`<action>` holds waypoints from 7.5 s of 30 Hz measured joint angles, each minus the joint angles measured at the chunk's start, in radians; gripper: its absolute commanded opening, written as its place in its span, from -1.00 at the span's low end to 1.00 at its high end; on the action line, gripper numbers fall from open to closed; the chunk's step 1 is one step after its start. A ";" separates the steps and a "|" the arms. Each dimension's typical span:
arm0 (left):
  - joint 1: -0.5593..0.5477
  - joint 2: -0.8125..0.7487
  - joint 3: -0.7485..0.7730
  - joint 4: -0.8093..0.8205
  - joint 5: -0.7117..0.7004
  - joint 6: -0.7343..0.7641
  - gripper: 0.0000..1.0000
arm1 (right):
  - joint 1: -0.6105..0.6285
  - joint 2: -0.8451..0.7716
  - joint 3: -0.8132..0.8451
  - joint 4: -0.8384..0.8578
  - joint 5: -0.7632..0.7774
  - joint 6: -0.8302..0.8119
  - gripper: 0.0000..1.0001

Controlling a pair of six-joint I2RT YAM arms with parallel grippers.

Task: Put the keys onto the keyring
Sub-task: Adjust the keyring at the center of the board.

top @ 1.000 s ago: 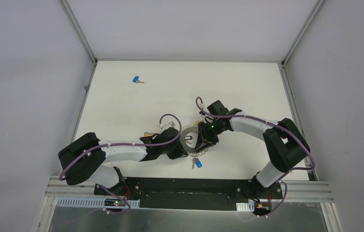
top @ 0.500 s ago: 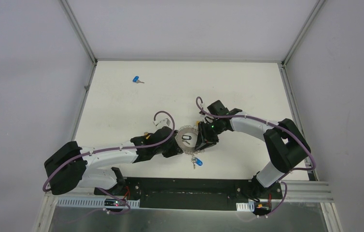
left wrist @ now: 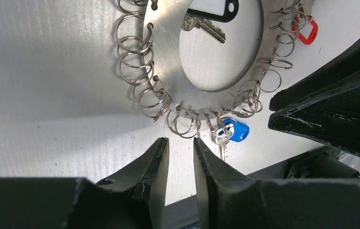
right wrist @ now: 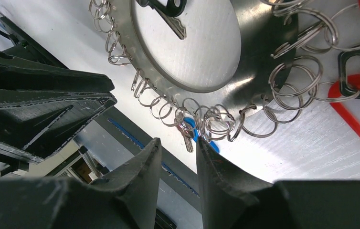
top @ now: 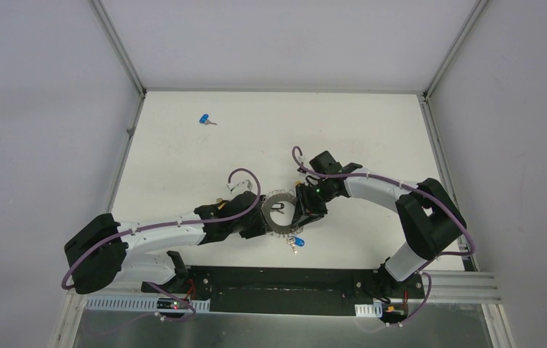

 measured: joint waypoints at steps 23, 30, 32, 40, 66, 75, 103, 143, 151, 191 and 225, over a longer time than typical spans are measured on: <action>0.001 0.095 0.127 -0.068 0.023 0.056 -0.29 | 0.016 0.003 0.021 -0.011 0.003 0.000 -0.29; 0.039 0.077 0.132 -0.129 0.058 0.092 -0.28 | 0.058 0.051 0.124 -0.018 0.011 0.000 -0.30; 0.067 0.062 0.132 -0.141 0.076 0.103 -0.28 | 0.072 0.063 0.148 -0.027 0.023 0.000 -0.32; 0.148 -0.034 0.076 -0.166 0.138 0.114 -0.28 | 0.148 0.079 0.203 -0.114 0.143 -0.036 -0.39; 0.167 -0.171 -0.025 -0.221 0.175 0.090 -0.28 | 0.360 0.151 0.340 -0.303 0.444 -0.138 -0.41; 0.167 -0.128 -0.025 -0.219 0.188 0.090 -0.27 | 0.215 0.063 0.256 -0.202 0.259 -0.081 -0.40; 0.222 0.068 0.054 -0.137 0.340 0.212 -0.34 | 0.185 0.186 0.283 -0.072 0.046 0.032 -0.43; 0.197 -0.122 0.048 -0.239 0.231 0.229 -0.24 | 0.177 0.311 0.307 0.030 -0.039 0.140 -0.38; 0.197 -0.123 0.035 -0.242 0.231 0.229 -0.25 | 0.180 0.271 0.309 -0.048 0.032 0.086 -0.39; 0.197 -0.119 0.018 -0.251 0.231 0.206 -0.26 | 0.448 0.297 0.429 -0.338 0.565 -0.099 -0.43; 0.197 -0.118 0.008 -0.256 0.230 0.206 -0.26 | 0.478 0.259 0.443 -0.367 0.752 -0.139 -1.00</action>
